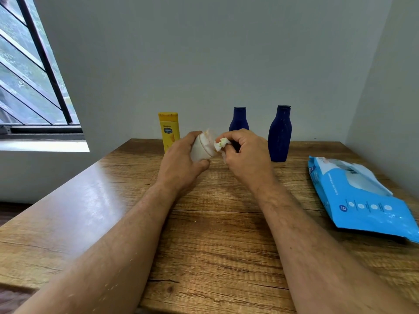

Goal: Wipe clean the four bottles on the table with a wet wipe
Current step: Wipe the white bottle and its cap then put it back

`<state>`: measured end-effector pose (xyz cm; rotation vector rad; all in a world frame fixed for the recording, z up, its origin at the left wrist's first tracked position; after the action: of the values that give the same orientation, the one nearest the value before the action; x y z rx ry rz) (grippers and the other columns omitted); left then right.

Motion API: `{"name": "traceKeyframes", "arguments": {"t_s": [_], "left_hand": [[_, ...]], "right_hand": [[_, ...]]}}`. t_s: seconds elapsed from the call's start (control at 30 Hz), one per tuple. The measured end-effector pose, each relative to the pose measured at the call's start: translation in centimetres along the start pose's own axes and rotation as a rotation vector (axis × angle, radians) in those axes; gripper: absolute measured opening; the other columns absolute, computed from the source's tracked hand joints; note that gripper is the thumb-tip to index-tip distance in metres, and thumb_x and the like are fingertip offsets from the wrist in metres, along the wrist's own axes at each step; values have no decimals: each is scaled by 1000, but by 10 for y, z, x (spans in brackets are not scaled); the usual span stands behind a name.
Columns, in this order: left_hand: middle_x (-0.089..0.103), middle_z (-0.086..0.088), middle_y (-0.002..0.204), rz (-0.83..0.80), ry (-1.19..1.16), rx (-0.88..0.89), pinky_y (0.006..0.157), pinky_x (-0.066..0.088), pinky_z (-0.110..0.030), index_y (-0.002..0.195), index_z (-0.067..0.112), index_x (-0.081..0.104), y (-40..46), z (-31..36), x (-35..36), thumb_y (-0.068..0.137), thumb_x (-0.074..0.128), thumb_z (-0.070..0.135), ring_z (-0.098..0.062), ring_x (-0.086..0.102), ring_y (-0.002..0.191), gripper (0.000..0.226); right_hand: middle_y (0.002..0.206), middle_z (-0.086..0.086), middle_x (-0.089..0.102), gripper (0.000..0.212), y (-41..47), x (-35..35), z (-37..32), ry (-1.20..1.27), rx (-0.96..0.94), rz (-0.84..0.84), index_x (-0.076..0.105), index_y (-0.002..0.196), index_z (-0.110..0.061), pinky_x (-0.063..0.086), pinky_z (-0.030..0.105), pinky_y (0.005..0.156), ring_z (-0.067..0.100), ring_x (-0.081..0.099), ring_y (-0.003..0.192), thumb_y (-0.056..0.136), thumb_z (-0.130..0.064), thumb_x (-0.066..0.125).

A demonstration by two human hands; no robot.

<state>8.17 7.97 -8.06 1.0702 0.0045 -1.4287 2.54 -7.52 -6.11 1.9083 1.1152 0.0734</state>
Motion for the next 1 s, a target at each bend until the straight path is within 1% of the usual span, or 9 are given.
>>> {"name": "traceKeyframes", "arguments": {"t_s": [0.13,0.23,0.33,0.4,0.5,0.6,0.7,0.83,1.0], "left_hand": [[66,10,103,3,-129,-196,75,55,-29,120,25,58,-2,9,2,73,84,37,-9,64,91,55],[70,3,101,-51,-389,-318,68,56,-28,115,20,60,-4,20,2,75,86,27,-12,68,89,48],[71,-13,114,-159,-846,-513,80,61,-45,119,14,61,-6,26,3,78,82,22,-27,70,95,47],[69,-18,121,-300,-1202,-655,92,56,-51,125,9,62,-8,29,4,87,72,36,-31,67,103,47],[64,-24,131,-368,-1510,-785,96,54,-52,136,1,54,-7,24,9,100,39,60,-35,62,122,71],[61,-23,135,-292,-1496,-794,98,52,-54,143,6,49,-3,17,13,107,21,52,-38,56,130,64],[66,-21,129,-247,-1401,-732,99,52,-54,137,11,56,-3,22,12,109,28,41,-35,61,124,50],[71,-19,120,-212,-1346,-672,101,49,-58,129,11,60,-4,25,10,108,35,41,-35,66,116,45],[75,-19,104,-108,-1336,-625,86,58,-54,121,6,59,-1,18,5,107,35,43,-32,74,95,46]], "right_hand": [[100,-11,68,15,-1,2,1,120,107,71,73,102,-24,52,14,80,2,62,95,93,-16,65],[102,-10,69,16,0,5,1,165,175,71,73,108,-22,55,21,83,4,63,97,93,-20,65],[101,-10,69,17,1,4,0,218,214,60,72,108,-21,53,18,82,2,63,96,93,-19,67],[100,-11,69,17,1,3,2,249,241,65,71,109,-22,53,18,81,1,63,95,93,-18,67],[98,-10,69,21,1,4,5,256,245,52,71,107,-28,56,20,76,2,64,92,91,-14,68],[95,-13,70,19,1,5,6,238,240,17,73,106,-24,57,20,76,1,64,90,90,-15,69],[96,-13,71,21,2,5,7,200,216,-1,74,111,-21,56,19,77,0,65,90,91,-20,69],[94,-12,72,16,0,4,9,194,217,-24,75,106,-20,52,12,73,-2,65,87,91,-21,69],[102,-14,73,15,0,2,8,264,239,-201,78,98,-20,54,15,81,-1,65,97,90,-11,69]]}}
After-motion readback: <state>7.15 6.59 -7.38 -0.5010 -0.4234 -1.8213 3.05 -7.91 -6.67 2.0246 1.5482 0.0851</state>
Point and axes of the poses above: each hand's wrist, its own y-axis towards the middle knuckle, its own x-axis out of the palm, z = x × y, the point moved 2 cm from there along y, towards the middle knuckle
